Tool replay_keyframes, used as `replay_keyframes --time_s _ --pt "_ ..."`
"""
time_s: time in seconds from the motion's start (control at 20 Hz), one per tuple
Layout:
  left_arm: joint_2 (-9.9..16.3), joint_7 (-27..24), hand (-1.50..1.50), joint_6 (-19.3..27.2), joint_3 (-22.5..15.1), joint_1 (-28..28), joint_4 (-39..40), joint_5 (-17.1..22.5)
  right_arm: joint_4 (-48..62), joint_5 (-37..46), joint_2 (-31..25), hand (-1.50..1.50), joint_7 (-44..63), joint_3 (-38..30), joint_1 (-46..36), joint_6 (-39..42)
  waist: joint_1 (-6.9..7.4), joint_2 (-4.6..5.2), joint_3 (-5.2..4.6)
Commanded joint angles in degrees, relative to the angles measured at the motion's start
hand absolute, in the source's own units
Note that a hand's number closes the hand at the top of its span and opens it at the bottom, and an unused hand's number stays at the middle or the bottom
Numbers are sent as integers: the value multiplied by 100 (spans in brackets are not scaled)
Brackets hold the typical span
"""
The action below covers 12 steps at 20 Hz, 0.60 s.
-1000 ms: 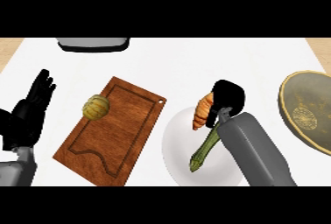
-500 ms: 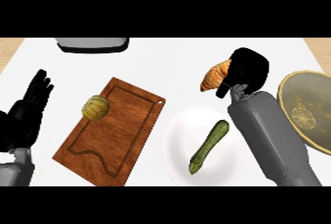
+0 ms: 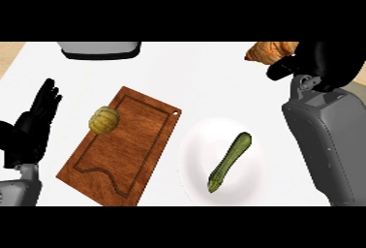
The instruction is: Pick the croissant from the plate and place it in the bowl
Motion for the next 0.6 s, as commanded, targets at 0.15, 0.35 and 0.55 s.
replay_keyframes --time_s 0.15,0.35,0.55 --pt "110 -199 0 -273 215 -37 140 82 -917 -3 -275 150 414 -809 362 488 43 27 3" --pt "-14 -17 0 -208 219 -73 5 34 -801 -451 -512 150 -367 -1506 760 33 81 41 6" --pt "-97 148 0 -184 177 -85 -49 -39 -773 -852 -717 150 -1108 -2037 1565 -508 60 45 9"
